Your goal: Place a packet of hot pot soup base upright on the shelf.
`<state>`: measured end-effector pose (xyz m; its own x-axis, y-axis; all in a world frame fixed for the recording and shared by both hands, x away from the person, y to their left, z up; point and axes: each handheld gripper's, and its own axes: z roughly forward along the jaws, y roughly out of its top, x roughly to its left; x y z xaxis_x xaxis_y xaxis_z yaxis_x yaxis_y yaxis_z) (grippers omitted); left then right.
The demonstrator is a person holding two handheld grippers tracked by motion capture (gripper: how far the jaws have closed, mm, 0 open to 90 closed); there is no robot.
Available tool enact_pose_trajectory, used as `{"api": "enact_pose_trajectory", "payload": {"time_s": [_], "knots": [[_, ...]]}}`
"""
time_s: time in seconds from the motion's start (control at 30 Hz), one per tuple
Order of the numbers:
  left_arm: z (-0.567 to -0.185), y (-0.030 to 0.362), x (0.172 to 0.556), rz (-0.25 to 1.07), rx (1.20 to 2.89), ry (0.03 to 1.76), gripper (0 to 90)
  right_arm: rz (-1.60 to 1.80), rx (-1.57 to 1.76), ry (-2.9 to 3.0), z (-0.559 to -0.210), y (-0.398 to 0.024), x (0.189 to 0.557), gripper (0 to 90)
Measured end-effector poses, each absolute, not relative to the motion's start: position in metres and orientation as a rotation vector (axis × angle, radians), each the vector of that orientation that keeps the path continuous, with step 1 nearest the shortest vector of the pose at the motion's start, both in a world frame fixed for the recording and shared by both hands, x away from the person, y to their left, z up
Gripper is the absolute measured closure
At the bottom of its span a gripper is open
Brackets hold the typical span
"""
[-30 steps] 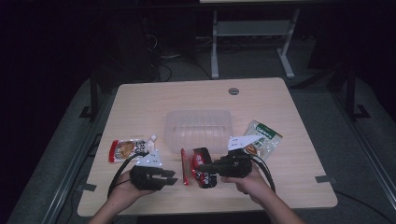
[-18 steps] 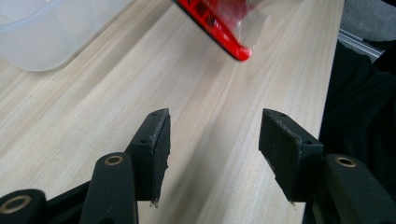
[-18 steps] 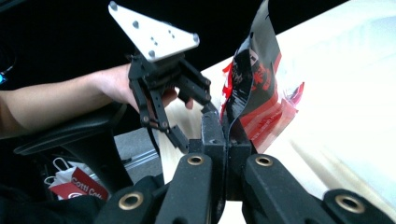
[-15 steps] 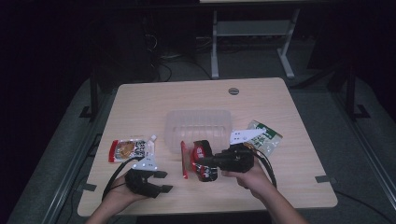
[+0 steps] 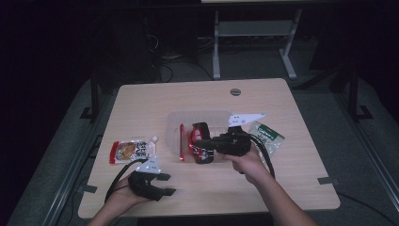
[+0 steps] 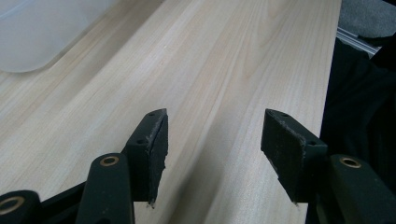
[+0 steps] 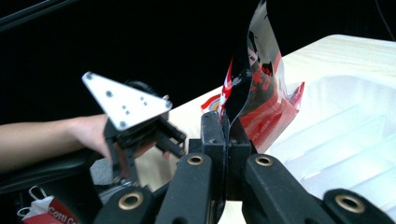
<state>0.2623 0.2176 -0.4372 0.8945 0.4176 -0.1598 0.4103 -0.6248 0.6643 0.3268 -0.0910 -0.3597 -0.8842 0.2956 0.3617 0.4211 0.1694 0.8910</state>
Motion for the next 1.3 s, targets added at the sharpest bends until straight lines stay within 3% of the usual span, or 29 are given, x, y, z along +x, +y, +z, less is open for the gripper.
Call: {"api": "enact_pose_trajectory", "payload": {"time_s": [0.57, 1.3], "knots": [[-0.44, 0.218, 0.264, 0.001, 2.318, 0.587, 40.9, -1.827, -0.814, -2.371, -0.366, -0.074, 0.361, 89.9], [-0.441, 0.22, 0.265, 0.003, 2.316, 0.602, 40.9, -1.842, -0.9, -2.37, -0.38, -0.072, 0.364, 89.7]]}}
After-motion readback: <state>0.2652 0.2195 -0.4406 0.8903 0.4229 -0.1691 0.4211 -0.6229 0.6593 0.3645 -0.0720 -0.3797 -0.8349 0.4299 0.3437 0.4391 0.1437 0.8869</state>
